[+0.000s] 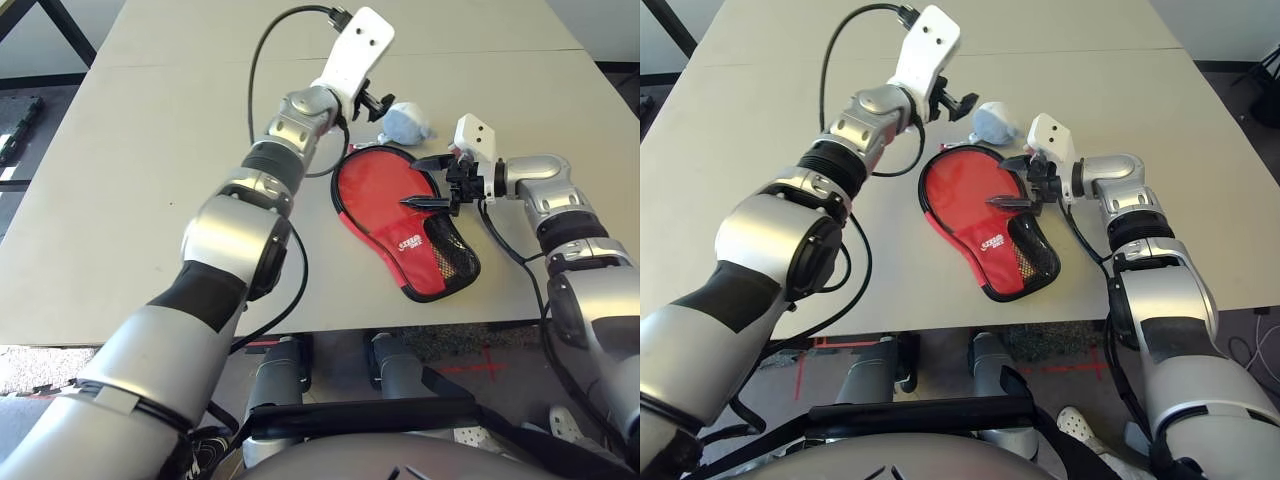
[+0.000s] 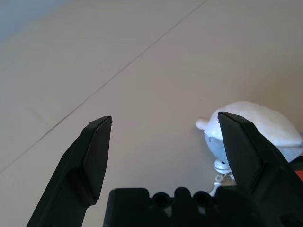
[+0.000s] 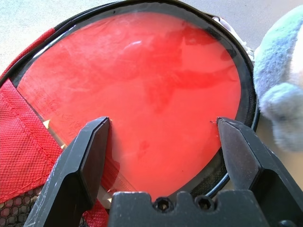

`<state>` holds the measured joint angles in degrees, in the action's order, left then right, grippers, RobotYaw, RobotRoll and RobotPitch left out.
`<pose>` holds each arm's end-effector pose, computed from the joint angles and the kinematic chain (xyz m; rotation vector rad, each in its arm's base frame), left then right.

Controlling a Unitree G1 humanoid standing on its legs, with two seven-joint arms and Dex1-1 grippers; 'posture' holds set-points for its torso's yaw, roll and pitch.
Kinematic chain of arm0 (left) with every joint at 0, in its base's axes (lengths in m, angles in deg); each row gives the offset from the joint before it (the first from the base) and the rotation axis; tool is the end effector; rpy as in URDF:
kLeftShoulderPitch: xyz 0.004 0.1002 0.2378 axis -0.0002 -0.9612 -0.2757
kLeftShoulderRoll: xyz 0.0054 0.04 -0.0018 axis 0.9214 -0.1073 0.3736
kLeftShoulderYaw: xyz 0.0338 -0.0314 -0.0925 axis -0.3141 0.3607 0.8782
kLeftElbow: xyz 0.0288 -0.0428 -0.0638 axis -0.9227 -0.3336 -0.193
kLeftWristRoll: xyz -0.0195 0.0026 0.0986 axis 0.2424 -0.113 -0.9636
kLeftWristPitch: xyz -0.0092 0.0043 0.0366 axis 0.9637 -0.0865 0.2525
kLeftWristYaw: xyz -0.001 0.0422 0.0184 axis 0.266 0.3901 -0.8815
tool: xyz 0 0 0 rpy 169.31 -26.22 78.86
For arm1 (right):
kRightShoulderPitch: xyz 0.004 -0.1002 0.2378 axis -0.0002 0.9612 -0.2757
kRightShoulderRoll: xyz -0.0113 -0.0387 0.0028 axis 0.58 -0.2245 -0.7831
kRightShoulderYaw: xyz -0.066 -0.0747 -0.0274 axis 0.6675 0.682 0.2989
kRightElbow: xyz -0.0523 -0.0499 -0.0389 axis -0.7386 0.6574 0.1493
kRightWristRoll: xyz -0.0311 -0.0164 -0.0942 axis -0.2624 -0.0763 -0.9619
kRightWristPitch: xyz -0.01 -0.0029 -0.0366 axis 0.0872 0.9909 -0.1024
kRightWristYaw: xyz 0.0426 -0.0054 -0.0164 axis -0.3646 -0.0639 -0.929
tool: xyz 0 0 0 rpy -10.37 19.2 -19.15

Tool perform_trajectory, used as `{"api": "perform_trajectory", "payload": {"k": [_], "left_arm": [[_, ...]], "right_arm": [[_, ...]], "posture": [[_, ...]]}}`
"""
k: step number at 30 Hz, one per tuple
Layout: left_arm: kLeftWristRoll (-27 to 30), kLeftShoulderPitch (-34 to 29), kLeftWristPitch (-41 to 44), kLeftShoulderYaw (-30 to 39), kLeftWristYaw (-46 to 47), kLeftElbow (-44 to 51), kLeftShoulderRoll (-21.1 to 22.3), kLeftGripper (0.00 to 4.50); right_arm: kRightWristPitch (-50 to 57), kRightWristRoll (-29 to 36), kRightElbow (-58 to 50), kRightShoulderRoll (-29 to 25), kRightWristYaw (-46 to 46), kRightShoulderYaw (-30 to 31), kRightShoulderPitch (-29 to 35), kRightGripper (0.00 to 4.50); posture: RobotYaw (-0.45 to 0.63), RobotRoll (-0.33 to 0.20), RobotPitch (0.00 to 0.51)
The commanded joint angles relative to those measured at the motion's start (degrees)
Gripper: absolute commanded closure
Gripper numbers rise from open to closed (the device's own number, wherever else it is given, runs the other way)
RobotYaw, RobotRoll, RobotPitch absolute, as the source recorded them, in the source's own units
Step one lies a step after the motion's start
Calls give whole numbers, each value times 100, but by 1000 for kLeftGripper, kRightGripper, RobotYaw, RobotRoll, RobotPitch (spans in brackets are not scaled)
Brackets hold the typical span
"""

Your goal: Store the ping-pong paddle in its case and zip it.

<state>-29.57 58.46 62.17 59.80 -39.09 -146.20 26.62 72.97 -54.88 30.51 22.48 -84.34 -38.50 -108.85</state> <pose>0.3811 0.0831 0.2388 0.3983 -0.0320 -0.6544 0.3487 -0.2409 0.1506 -0.4527 0.2436 1.1403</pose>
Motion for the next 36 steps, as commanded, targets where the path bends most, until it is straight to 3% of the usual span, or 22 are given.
{"api": "perform_trajectory", "payload": {"k": [1,4,8,12,17,23,36], "left_arm": [[-112,-197,-81,-181,-592,336,224,13],[-38,-641,-63,-300,-1305,983,522,13],[256,-1712,377,-466,-2400,2753,1014,13],[458,-2658,1149,-634,-2929,4325,1319,13],[609,-3498,1892,-929,-3213,5592,1464,13],[691,-3788,2355,-1172,-3086,5974,1314,13],[504,-4017,2749,-1669,-2600,5276,1030,13]], "right_arm": [[77,-294,314,32,130,206,261,0],[61,-289,334,31,151,196,255,0],[46,-287,355,26,173,188,242,0],[32,-289,381,8,175,187,236,0],[25,-313,437,23,195,211,194,0],[39,-330,458,30,193,219,118,0],[85,-281,356,-161,106,165,76,0]], "posture": [[11,0,227],[14,0,226],[18,0,225],[33,0,225],[44,0,222],[41,0,218],[16,0,208]]}}
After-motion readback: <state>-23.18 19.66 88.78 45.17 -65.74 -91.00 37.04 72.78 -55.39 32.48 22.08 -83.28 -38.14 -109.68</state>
